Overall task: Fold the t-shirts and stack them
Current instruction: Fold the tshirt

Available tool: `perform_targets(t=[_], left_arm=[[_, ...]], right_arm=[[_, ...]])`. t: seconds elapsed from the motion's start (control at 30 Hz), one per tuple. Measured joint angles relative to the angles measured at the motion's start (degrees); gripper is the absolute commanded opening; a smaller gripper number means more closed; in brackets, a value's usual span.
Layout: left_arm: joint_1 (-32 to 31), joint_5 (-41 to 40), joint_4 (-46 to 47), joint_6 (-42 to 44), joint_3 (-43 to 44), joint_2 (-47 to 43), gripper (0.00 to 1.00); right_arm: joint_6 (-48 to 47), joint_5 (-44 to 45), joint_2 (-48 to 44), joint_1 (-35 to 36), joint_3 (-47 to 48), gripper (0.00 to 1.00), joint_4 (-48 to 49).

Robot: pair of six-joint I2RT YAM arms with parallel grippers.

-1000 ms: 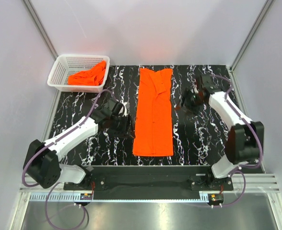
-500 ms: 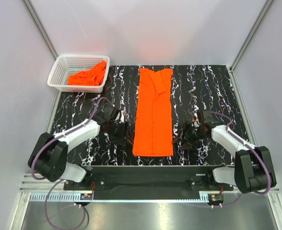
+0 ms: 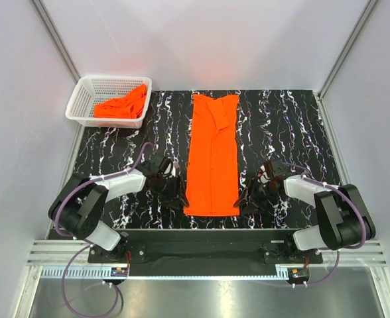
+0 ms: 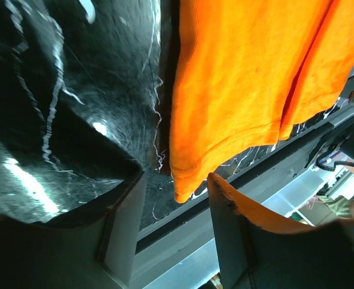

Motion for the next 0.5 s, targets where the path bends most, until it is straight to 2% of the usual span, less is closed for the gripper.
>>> perform_targets(t=[0.5], left_arm=[[-1.18, 0.63, 1.95, -2.27, -1.31, 0.55, 0.42]], right_arm=[[1.62, -1.25, 1.03, 0.81, -1.55, 0.43, 4.46]])
